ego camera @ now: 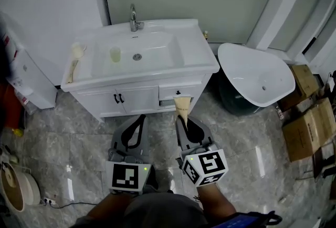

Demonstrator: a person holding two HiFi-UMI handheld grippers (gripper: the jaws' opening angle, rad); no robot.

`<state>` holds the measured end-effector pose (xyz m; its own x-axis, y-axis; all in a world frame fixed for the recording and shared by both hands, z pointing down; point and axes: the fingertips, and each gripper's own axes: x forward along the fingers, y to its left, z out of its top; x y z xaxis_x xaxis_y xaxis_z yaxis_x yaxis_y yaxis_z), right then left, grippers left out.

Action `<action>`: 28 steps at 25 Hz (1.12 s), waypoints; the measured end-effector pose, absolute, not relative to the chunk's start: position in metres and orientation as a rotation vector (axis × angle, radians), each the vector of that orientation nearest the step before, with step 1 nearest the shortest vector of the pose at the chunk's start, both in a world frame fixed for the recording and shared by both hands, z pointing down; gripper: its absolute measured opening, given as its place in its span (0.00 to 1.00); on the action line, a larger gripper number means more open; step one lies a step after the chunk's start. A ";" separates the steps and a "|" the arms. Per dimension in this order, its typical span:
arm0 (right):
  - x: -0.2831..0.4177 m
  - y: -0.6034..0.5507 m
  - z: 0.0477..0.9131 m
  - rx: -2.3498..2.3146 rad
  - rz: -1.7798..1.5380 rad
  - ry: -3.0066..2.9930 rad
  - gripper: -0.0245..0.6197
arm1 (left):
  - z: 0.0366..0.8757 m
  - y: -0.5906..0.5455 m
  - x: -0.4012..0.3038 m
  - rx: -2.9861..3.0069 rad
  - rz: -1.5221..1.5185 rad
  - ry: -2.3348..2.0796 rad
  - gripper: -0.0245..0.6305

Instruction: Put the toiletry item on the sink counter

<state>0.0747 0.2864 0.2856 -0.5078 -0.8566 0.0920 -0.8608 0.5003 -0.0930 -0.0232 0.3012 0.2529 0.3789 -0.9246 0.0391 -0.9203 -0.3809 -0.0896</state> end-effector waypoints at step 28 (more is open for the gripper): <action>0.049 0.145 0.278 1.638 0.175 -2.652 0.09 | 0.257 0.153 -0.046 -2.626 -0.130 1.620 0.05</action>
